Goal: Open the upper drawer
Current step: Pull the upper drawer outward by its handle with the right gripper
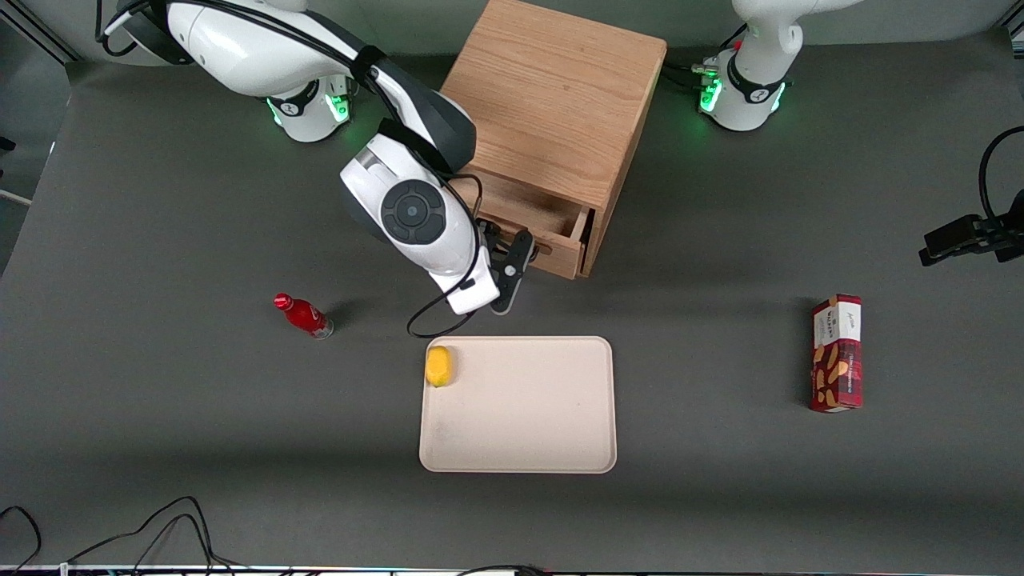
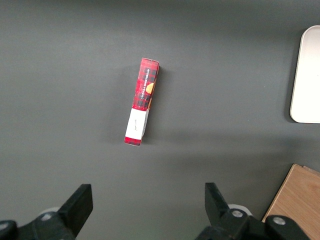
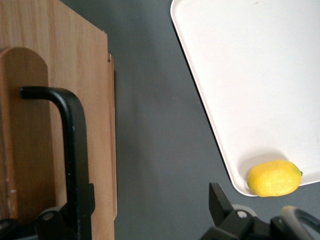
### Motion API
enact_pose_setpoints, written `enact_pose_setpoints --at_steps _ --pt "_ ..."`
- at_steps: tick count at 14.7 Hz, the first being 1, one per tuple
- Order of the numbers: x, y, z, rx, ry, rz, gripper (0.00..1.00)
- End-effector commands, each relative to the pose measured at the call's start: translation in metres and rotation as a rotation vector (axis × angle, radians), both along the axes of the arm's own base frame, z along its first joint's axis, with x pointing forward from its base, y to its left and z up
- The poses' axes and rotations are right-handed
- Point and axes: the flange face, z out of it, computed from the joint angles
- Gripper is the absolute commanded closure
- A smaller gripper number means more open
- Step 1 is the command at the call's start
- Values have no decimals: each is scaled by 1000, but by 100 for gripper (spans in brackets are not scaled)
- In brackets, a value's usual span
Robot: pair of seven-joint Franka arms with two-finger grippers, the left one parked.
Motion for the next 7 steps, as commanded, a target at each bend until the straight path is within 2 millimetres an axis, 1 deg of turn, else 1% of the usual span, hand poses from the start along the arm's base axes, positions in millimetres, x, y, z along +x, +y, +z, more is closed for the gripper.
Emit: enact_pose_setpoints --at_steps 1,4,7 --pt "14 6 -10 -5 -39 23 0" --pt "23 4 -8 -3 -55 19 0" --pt "27 0 -8 -10 -66 17 0"
